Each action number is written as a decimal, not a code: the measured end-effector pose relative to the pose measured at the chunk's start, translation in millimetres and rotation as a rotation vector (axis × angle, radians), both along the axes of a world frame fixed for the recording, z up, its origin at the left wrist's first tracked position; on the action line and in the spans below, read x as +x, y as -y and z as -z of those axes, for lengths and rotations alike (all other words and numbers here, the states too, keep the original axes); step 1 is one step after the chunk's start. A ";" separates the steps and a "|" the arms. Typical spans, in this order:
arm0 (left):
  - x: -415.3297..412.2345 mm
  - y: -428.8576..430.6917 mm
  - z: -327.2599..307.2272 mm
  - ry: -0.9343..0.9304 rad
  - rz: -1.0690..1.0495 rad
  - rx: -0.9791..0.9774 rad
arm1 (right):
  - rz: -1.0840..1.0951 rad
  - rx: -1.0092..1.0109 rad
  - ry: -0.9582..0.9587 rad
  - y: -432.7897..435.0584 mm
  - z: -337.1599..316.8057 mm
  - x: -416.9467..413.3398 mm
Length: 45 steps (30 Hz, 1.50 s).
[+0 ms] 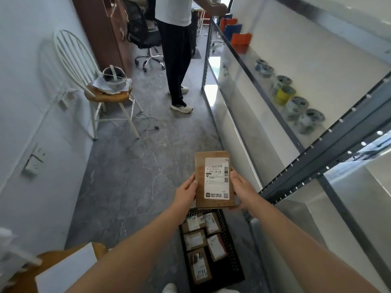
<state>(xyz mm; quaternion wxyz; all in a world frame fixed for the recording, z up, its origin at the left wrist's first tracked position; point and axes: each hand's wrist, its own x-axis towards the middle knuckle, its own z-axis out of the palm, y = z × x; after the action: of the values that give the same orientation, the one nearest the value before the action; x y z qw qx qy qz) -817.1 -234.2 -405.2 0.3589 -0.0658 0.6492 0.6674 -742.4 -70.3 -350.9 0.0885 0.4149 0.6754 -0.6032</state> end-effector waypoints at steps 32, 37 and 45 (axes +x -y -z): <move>65.4 -79.4 159.4 0.301 -0.069 -0.305 | 0.094 -0.308 0.230 -82.2 237.7 63.3; 57.0 -76.9 236.3 0.411 -0.052 -0.385 | 0.171 -0.297 0.268 -57.8 316.3 67.4; 28.5 -58.5 367.5 0.546 0.018 -0.411 | 0.086 -0.248 0.309 -41.5 441.4 37.9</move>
<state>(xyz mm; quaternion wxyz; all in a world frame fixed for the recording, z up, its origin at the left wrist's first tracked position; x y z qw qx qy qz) -788.7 -175.7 -772.7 0.5047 -0.3074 0.6506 0.4770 -704.5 -28.8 -792.3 0.2158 0.5169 0.5559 -0.6142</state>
